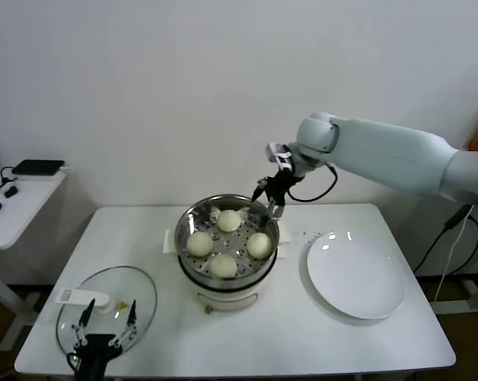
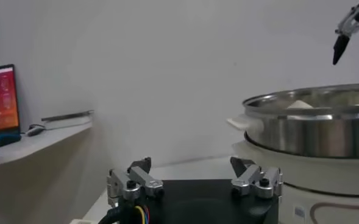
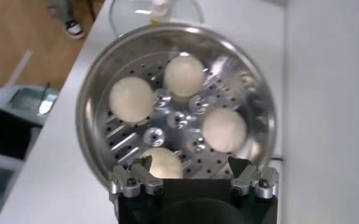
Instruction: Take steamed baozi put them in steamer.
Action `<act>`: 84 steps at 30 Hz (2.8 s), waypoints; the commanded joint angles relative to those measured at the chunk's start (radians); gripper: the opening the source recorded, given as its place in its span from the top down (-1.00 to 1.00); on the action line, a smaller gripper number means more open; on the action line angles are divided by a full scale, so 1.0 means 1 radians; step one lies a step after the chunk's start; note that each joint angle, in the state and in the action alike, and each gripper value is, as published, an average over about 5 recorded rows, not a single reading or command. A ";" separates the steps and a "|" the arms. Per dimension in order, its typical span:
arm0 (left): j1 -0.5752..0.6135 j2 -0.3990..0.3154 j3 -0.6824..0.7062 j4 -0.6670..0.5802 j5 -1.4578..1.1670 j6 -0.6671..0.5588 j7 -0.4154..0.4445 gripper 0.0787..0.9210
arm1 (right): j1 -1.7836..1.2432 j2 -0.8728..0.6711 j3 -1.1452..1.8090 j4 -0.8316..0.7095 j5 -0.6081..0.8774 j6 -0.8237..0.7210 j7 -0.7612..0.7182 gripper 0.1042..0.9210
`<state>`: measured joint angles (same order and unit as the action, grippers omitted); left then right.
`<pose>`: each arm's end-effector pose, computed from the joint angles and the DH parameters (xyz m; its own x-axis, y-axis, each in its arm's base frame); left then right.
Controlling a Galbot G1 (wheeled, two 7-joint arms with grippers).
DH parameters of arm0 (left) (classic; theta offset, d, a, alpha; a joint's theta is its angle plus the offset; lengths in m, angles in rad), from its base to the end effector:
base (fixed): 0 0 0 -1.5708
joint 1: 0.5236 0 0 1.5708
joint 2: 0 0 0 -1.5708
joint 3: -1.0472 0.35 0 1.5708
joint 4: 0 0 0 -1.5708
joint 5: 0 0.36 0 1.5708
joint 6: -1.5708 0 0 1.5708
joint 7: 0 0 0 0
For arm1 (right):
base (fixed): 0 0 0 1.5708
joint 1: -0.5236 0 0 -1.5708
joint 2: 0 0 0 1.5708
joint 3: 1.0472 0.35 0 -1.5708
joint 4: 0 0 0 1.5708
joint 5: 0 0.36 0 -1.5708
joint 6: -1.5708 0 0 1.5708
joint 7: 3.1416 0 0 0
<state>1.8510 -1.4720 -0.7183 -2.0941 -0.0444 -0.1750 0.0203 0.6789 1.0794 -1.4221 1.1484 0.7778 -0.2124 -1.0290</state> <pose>0.0947 0.0768 -0.3336 -0.9935 -0.0716 0.0888 -0.0565 0.9851 0.1626 0.5945 0.0346 -0.0286 -0.0763 -0.4596 0.8848 -0.9713 -0.1663 -0.1701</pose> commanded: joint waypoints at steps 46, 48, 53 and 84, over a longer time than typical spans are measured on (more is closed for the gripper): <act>0.002 -0.030 0.058 -0.078 0.059 0.038 -0.018 -0.77 | -2.205 0.185 1.964 0.767 -0.516 0.467 0.935 -0.76; 0.000 -0.031 0.059 -0.076 0.059 0.038 -0.018 -0.77 | -2.236 0.200 1.967 0.769 -0.523 0.478 0.922 -0.76; -0.001 -0.033 0.059 -0.072 0.059 0.039 -0.019 -0.77 | -2.270 0.209 1.969 0.768 -0.470 0.451 0.917 -0.76; -0.013 -0.033 0.027 -0.077 0.020 0.031 0.004 -0.77 | -2.289 0.183 1.957 0.766 -0.447 0.430 0.899 -0.76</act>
<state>1.8378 -1.5025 -0.6881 -2.1701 -0.0182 -0.1446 0.0248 -1.5888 1.2558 0.5259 1.9109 0.3274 0.2131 -0.1200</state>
